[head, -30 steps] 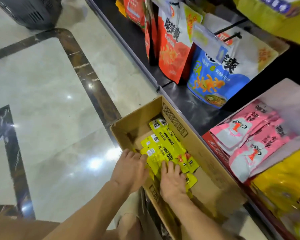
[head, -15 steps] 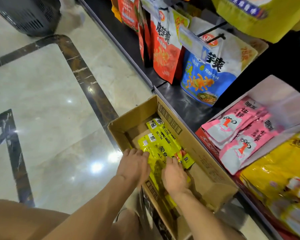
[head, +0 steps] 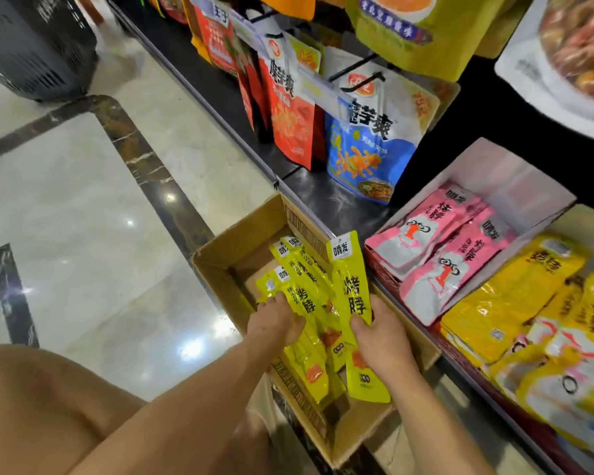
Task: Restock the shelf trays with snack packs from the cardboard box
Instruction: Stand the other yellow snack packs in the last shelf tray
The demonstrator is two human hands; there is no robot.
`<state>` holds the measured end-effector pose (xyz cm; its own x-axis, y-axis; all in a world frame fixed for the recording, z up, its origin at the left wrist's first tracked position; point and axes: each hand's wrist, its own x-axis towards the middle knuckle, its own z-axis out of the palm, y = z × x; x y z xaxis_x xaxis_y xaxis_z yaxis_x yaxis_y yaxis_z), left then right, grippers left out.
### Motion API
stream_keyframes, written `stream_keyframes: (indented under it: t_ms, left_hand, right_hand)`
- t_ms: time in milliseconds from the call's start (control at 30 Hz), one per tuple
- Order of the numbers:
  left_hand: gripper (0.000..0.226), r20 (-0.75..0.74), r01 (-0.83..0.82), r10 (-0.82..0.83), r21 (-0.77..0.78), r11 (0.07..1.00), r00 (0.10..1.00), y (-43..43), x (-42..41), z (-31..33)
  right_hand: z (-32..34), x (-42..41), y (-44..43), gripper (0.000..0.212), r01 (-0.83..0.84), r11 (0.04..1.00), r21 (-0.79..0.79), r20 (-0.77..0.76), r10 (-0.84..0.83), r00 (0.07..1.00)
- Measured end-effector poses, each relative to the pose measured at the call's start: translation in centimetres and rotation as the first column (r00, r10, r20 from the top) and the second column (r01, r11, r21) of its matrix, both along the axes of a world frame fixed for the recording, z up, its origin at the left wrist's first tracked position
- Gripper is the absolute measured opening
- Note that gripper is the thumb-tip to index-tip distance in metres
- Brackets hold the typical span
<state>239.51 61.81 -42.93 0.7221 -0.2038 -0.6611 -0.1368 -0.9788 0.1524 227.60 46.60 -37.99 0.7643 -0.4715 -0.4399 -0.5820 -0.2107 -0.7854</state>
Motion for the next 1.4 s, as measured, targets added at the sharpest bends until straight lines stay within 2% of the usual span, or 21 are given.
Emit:
stream_keyframes:
  t_ms: [133, 267, 433, 567, 700, 867, 967, 1033, 1133, 1233, 1333, 1400]
  left_hand:
    - [0.095, -0.087, -0.205, 0.2, -0.043, 0.978, 0.976, -2.0, 0.3, -2.8]
    - [0.118, -0.031, -0.257, 0.257, 0.017, 0.966, 0.966, -3.8, -0.2, -4.7]
    - [0.122, -0.01, -0.425, 0.425, -0.022, 0.905, 0.905, -4.5, -0.8, -6.7]
    - [0.116, -0.087, -0.504, 0.498, -0.099, 0.858, 0.863, -5.0, -0.6, -6.7]
    - [0.102, -0.085, -0.552, 0.545, -0.137, 0.823, 0.834, -4.6, -0.8, -6.4]
    - [0.09, -0.139, -0.661, 0.648, -0.219, 0.717, 0.749, -3.9, -1.2, -4.8]
    - [0.068, -0.212, -0.719, 0.688, -0.251, 0.648, 0.694, -3.5, -1.0, -2.5]
    - [0.047, -0.216, -0.715, 0.686, -0.304, 0.629, 0.695, -2.8, -0.9, -0.7]
    - [0.023, -0.191, -0.679, 0.687, -0.472, 0.561, 0.701, -1.7, -1.3, 2.7]
    - [0.021, -0.133, -0.594, 0.654, -0.579, 0.558, 0.744, -0.9, -1.9, 6.7]
    - [0.018, -0.08, -0.482, 0.575, -0.646, 0.592, 0.814, -0.7, -2.2, 11.0]
    - [0.013, -0.072, -0.401, 0.511, -0.717, 0.57, 0.856, -0.7, -2.9, 13.7]
  right_hand:
    - [-0.5, -1.5, -0.4, 0.018, 0.047, 0.999, -0.009, 0.011, -0.047, 0.999]
    - [-1.1, -2.4, -0.6, 0.024, 0.081, 0.997, 0.019, -0.006, -0.08, 0.997]
    - [-0.8, -2.6, -1.1, 0.025, 0.072, 0.997, -0.018, 0.06, -0.071, 0.996]
    - [-0.8, -2.4, -1.3, 0.025, 0.089, 0.996, 0.013, 0.07, -0.09, 0.994]
    - [-0.5, -2.1, -1.6, 0.021, 0.116, 0.993, 0.038, 0.085, -0.119, 0.989]
    - [0.6, -2.1, -1.7, 0.021, 0.151, 0.987, 0.058, 0.117, -0.157, 0.981]
    - [1.9, -2.2, -1.7, 0.02, 0.172, 0.984, 0.056, 0.133, -0.178, 0.975]
    - [3.1, -2.3, -1.7, 0.022, 0.178, 0.983, 0.042, 0.15, -0.182, 0.972]
    - [6.1, -2.6, -1.5, 0.021, 0.191, 0.981, 0.038, 0.169, -0.195, 0.966]
    - [9.2, -3.2, -1.0, 0.015, 0.206, 0.978, 0.044, 0.192, -0.21, 0.959]
    - [11.8, -4.0, -0.8, 0.019, 0.21, 0.977, 0.042, 0.237, -0.214, 0.947]
    - [13.8, -4.5, -0.7, 0.02, 0.229, 0.972, 0.043, 0.283, -0.232, 0.931]
